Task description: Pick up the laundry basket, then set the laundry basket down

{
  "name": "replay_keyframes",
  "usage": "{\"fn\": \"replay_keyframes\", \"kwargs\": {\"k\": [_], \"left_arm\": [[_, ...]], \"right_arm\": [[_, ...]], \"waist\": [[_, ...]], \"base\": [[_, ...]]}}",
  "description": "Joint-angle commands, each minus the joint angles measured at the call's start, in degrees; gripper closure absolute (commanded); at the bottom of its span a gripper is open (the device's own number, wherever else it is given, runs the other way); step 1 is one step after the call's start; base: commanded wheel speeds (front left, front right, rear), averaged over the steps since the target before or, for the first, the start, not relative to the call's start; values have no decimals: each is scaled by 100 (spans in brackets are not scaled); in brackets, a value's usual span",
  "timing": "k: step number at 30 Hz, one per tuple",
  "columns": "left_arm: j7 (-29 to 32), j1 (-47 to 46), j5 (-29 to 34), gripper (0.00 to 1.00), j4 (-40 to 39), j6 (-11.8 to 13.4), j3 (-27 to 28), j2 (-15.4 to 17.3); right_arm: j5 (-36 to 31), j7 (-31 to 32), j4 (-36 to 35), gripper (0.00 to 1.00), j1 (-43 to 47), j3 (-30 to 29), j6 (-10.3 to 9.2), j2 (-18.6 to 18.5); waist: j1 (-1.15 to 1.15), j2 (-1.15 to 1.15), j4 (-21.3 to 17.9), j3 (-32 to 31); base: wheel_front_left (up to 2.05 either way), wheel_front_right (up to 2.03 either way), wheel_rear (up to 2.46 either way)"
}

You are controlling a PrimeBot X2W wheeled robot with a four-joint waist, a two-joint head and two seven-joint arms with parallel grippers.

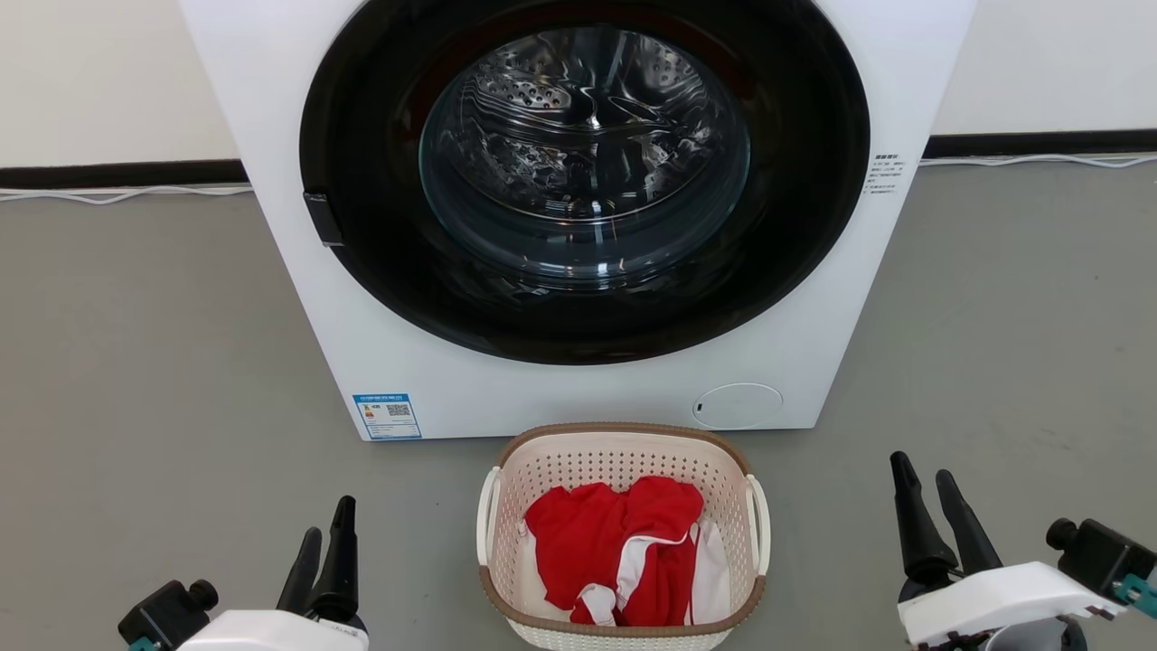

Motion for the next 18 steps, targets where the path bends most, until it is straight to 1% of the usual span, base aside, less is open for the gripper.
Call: {"fn": "replay_keyframes", "kwargs": {"k": [1, 18], "left_arm": [[-77, -135, 156, 0, -170, 8, 75, 51], [-379, -83, 1366, 0, -212, 3, 67, 69]], "right_arm": [[-191, -93, -108, 0, -176, 108, 25, -76], [-1508, -395, 4, 0, -166, 291, 31, -159]], "waist": [[0, 0, 2, -2], [0, 0, 3, -19]], "base": [[0, 0, 0], [0, 0, 0]]}}
